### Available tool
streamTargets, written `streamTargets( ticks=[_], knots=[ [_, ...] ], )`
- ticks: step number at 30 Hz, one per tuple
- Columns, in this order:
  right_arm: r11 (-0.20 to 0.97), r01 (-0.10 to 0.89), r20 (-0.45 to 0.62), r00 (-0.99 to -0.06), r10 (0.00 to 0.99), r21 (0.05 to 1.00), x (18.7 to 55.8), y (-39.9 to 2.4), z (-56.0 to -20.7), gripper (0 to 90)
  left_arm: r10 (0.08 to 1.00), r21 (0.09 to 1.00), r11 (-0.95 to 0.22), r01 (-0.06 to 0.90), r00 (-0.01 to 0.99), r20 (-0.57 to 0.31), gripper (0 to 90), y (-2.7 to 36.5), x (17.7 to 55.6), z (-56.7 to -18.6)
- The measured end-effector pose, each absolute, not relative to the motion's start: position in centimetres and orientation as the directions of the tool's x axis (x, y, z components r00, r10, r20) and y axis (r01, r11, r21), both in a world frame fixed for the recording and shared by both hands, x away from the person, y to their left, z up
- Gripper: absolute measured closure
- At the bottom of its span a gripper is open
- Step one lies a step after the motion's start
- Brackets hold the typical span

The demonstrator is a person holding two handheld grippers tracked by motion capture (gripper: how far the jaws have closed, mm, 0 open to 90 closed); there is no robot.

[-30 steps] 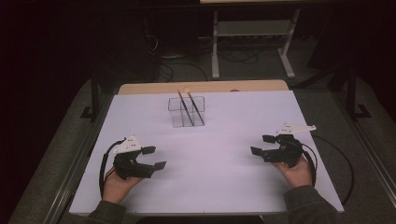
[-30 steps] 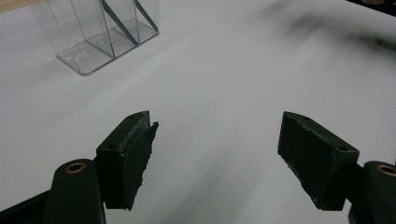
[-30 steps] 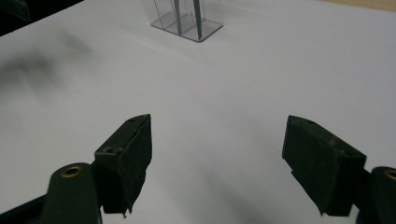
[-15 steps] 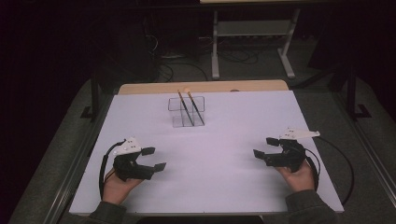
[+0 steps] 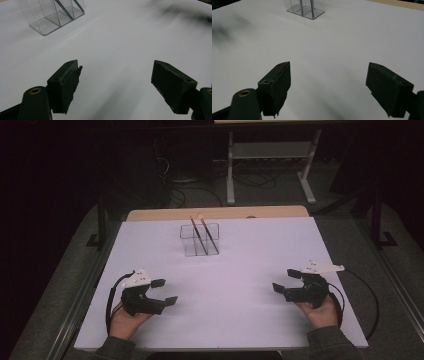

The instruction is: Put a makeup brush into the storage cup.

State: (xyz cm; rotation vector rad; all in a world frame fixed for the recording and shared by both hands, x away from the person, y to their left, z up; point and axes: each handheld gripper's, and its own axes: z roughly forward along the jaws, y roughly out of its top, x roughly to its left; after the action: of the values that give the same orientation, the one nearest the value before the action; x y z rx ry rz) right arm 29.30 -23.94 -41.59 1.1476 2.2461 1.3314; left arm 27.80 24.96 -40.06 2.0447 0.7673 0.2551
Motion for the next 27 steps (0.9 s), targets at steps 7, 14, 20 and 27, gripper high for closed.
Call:
streamTargets(
  ticks=[7,14,20,27],
  knots=[
    [0.252,0.467,0.124,-0.637,0.761,0.848,28.6,-24.1,-41.4,16.8,0.610,0.814,-0.399,0.422,0.785,-0.108,20.1,25.0,27.8,-40.2],
    [0.244,0.458,0.119,-0.631,0.767,0.855,28.1,-24.4,-41.4,15.6,0.615,0.815,-0.393,0.425,0.781,-0.111,19.4,25.1,27.7,-40.3],
    [0.234,0.459,0.120,-0.619,0.776,0.857,27.8,-24.6,-41.5,14.8,0.616,0.816,-0.395,0.423,0.781,-0.106,19.2,25.1,27.6,-40.4],
    [0.233,0.455,0.115,-0.616,0.779,0.859,27.5,-24.7,-41.7,14.3,0.616,0.811,-0.403,0.423,0.781,-0.101,19.1,25.1,27.4,-40.5]
  ],
)
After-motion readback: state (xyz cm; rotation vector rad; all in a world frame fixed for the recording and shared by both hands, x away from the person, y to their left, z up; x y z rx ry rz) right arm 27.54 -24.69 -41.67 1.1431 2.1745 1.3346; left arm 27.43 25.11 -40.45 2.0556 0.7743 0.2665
